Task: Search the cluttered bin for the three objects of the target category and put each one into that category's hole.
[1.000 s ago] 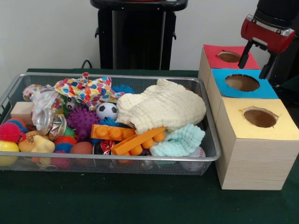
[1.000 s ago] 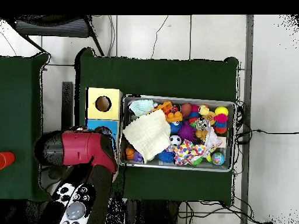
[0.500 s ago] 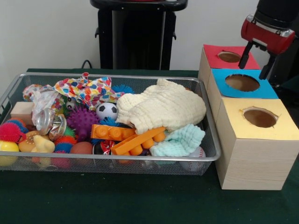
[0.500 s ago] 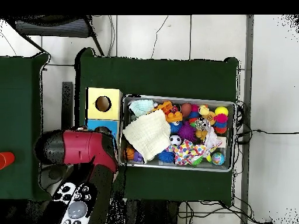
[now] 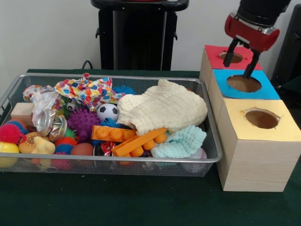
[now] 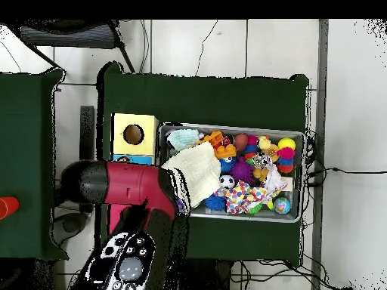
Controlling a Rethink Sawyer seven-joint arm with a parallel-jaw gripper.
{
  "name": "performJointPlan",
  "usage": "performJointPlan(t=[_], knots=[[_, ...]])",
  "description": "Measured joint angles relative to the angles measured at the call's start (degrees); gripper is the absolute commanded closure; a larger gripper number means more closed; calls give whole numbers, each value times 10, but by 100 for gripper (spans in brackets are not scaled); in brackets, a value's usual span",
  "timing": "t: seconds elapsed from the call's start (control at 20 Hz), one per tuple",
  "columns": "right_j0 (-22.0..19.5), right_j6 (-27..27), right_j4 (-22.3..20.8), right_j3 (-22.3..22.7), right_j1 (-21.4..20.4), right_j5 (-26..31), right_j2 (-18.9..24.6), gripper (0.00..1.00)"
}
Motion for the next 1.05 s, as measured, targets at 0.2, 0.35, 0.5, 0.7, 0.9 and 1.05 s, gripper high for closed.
performJointPlan(t=[0.2, 0.35, 0.5, 0.7, 0.9, 1.05], knots=[[-36, 0, 0, 0, -12, 0, 0, 0], [-53, 0, -3, 0, -18, 0, 0, 0], [-72, 0, -17, -1, -27, 0, 0, 0], [-90, 0, -37, -5, -38, 0, 0, 0], [-111, 0, -68, -22, -48, 0, 0, 0], [-118, 0, -78, -31, -51, 0, 0, 0]])
